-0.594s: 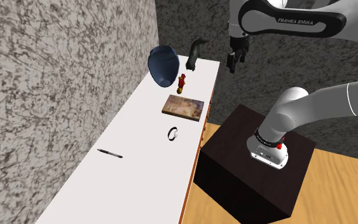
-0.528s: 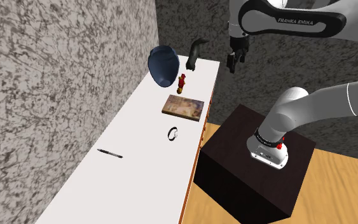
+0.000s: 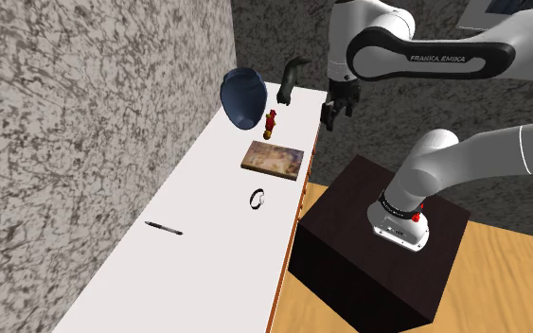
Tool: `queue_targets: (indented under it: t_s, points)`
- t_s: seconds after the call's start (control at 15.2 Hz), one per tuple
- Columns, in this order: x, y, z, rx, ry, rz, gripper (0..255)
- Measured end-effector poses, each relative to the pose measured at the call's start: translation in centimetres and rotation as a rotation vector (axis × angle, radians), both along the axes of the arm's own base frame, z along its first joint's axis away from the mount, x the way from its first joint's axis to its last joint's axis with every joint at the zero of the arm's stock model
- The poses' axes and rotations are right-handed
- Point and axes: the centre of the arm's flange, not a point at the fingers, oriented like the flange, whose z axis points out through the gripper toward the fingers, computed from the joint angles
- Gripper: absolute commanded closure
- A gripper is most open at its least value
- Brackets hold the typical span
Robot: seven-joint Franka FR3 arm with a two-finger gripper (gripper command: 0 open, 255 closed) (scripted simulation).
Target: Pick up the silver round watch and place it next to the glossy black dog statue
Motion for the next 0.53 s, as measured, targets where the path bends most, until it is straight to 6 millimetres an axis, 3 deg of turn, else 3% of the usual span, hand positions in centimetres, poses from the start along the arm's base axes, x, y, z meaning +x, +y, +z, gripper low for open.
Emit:
queue_targets:
  t_s: [0.53]
  points:
    - [0.8, 8.3, -5.4, 0.035, -0.056, -0.17, 0]
